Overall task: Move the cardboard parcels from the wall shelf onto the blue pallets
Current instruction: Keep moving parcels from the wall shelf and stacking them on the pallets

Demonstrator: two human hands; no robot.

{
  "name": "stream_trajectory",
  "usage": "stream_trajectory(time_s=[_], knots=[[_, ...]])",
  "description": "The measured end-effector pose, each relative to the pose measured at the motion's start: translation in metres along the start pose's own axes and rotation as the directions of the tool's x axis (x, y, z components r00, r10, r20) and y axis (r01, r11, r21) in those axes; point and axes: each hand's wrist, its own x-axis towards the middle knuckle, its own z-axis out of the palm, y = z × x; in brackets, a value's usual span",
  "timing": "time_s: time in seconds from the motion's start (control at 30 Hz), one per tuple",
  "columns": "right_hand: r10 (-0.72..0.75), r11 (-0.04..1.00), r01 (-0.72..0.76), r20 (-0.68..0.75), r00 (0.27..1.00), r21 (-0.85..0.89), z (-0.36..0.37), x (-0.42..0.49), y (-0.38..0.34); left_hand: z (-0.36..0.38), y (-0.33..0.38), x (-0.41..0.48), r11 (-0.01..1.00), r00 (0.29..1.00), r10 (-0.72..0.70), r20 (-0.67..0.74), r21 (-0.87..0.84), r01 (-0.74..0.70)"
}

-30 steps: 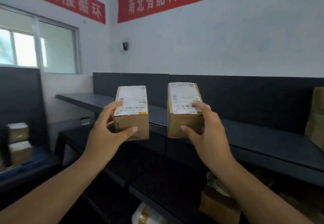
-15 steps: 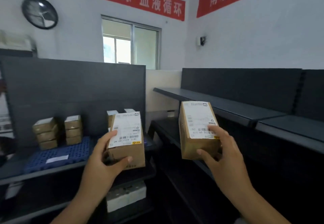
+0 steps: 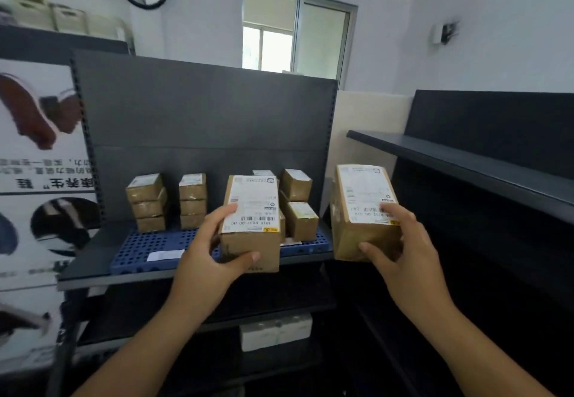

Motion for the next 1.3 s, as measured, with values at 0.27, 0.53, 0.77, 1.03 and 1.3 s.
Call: stream_trajectory(time_s=[0.27, 0.53, 0.77, 1.03, 1.3], knots=[[0.041, 0.996, -0.048, 0.095, 0.995, 0.077, 0.071, 0.097, 0.083, 0.056, -0.068, 0.089, 0.994, 0.994, -0.103, -0.042, 0.013, 0.104], [0.039, 0.989, -0.073, 0.251, 0.967, 0.129, 0.14, 0.209, 0.192, 0.125, -0.156, 0.193, 0.971, 0.968, -0.232, -0.092, 0.046, 0.236], [0.049, 0.978, -0.122, 0.382, 0.923, 0.168, 0.203, 0.261, 0.245, 0.149, -0.223, 0.245, 0.934, 0.936, -0.325, -0.137, 0.11, 0.34], [0.042, 0.979, -0.121, 0.423, 0.905, 0.163, 0.248, 0.275, 0.265, 0.155, -0.251, 0.265, 0.91, 0.927, -0.348, -0.14, 0.187, 0.37], [0.118, 0.917, -0.261, 0.419, 0.9, 0.302, 0.254, 0.275, 0.275, 0.153, -0.256, 0.263, 0.933, 0.946, -0.3, -0.123, 0.168, 0.317]])
